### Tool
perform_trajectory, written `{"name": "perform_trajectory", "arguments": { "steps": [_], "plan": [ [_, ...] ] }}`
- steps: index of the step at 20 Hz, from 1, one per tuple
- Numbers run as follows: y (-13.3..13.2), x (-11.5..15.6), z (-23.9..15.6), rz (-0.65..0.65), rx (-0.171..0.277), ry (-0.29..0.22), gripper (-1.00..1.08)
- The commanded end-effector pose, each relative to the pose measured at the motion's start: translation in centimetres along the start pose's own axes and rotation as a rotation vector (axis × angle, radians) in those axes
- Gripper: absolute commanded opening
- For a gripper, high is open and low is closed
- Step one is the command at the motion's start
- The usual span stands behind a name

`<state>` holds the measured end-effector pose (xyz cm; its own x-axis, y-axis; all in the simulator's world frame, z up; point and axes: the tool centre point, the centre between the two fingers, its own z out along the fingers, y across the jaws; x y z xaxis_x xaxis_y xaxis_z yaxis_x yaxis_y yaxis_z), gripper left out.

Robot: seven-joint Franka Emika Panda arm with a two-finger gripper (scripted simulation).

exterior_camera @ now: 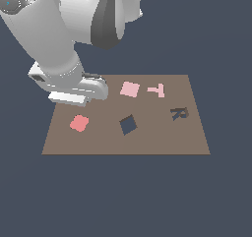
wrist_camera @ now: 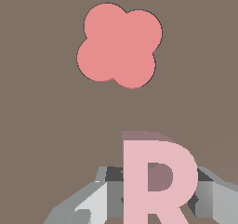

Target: Insert a designated object into the corresponding slot on a board.

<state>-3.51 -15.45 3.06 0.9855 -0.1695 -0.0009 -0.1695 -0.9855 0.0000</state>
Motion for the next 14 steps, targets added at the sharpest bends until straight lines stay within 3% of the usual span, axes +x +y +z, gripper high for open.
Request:
{"name": "perform_trajectory", "arguments": {
  "steps": [1,8,14],
  "plan": [
    [-0.6,0.8,-0.1,-0.049,0.000,0.001,-1.00],
    [-3.9,4.1,-0.2,-0.267,-0.001,0.001,-1.00],
    [-8.7,7.0,-0.4,-0.533,-0.001,0.001,-1.00]
  ]
}}
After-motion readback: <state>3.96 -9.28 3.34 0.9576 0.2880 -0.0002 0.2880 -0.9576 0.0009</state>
